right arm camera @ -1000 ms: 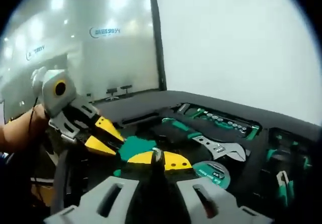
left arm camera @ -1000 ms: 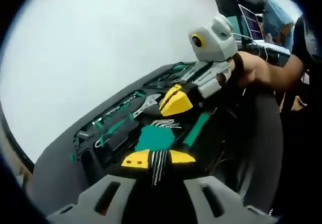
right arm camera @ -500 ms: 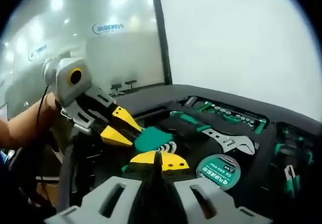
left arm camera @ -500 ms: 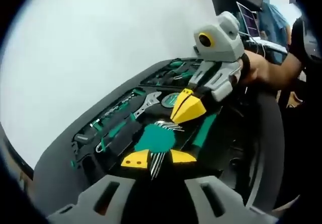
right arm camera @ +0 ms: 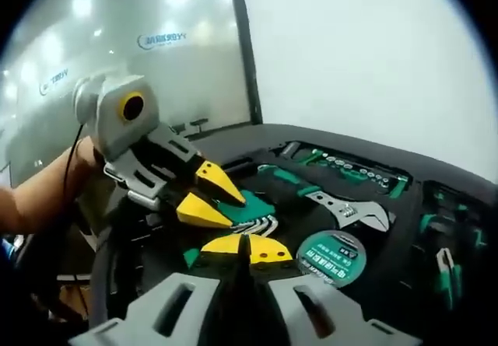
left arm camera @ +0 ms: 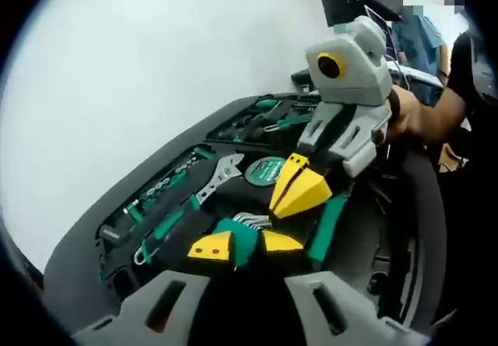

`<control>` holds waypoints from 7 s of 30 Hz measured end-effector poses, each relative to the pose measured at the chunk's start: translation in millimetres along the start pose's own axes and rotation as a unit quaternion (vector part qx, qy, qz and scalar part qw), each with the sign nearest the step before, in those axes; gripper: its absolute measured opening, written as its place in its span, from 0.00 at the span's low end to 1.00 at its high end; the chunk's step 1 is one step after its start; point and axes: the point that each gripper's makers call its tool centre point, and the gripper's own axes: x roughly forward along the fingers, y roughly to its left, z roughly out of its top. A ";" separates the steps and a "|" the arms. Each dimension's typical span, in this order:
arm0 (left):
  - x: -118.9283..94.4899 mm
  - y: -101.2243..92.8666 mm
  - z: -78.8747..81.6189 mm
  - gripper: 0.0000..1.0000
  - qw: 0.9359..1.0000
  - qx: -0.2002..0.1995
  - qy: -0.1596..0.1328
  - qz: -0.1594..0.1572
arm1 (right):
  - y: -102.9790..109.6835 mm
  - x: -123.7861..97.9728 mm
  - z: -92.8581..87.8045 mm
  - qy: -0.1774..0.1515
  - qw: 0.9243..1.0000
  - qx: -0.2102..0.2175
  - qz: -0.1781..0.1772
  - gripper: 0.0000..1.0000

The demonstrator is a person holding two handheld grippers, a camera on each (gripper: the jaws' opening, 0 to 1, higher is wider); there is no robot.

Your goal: Pick up the tools and put them into their designated positions in the toolbox.

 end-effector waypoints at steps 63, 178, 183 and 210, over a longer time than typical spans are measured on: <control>-3.0 16.4 -16.7 0.01 0.985 -0.134 0.092 0.061 | 12.8 33.8 8.8 0.075 0.993 -0.085 0.012 0.00; -142.2 41.7 -25.1 0.25 0.878 -0.185 -0.352 0.266 | -123.9 -127.7 -24.6 0.138 0.968 -0.063 -0.200 0.29; -142.1 44.4 -25.0 0.25 0.878 -0.181 -0.353 0.267 | -127.4 -120.9 -30.0 0.143 0.972 -0.014 -0.187 0.22; -137.5 50.2 -28.6 0.25 0.882 -0.181 -0.354 0.252 | -5.6 -86.1 53.1 0.066 0.996 -0.059 -0.025 0.22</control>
